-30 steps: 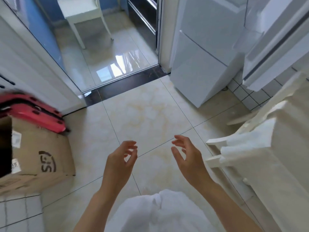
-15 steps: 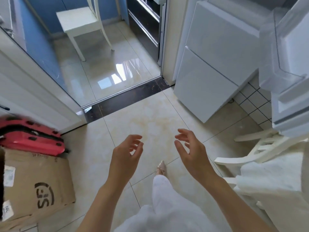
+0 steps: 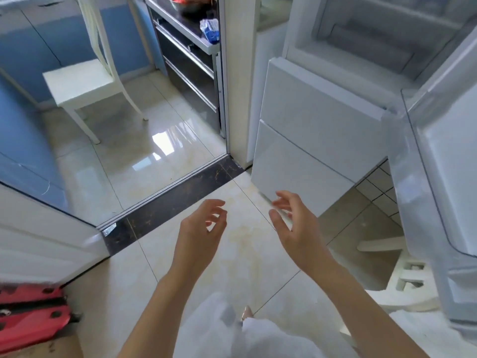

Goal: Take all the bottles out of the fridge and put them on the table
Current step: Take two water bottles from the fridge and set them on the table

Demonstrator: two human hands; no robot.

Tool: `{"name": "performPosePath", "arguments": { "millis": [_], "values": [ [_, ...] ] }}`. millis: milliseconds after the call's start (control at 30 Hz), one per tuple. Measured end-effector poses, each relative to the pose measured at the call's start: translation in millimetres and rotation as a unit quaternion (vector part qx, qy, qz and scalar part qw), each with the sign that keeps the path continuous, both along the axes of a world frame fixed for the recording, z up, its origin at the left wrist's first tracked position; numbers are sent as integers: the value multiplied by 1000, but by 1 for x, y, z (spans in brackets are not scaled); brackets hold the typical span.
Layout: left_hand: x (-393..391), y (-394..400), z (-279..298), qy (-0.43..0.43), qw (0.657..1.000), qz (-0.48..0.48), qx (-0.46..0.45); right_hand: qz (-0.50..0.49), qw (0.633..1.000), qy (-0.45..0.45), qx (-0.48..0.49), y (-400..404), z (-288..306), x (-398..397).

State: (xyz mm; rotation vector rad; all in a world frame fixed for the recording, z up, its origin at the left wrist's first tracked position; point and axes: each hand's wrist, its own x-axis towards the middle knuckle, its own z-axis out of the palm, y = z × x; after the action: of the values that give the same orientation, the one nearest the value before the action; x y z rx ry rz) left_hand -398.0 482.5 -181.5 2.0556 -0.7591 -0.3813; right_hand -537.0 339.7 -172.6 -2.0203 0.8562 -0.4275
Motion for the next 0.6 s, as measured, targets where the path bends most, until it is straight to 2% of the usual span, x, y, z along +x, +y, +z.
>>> {"name": "performPosePath", "arguments": {
  "millis": [233,600],
  "values": [
    [90,-115,13,19,998,-47,-45,-77,996,-32,-9,-80,12,74],
    [220,-295,57,-2,969,-240,-63,-223,972,-59,-53,-207,48,178]
  ]
}}
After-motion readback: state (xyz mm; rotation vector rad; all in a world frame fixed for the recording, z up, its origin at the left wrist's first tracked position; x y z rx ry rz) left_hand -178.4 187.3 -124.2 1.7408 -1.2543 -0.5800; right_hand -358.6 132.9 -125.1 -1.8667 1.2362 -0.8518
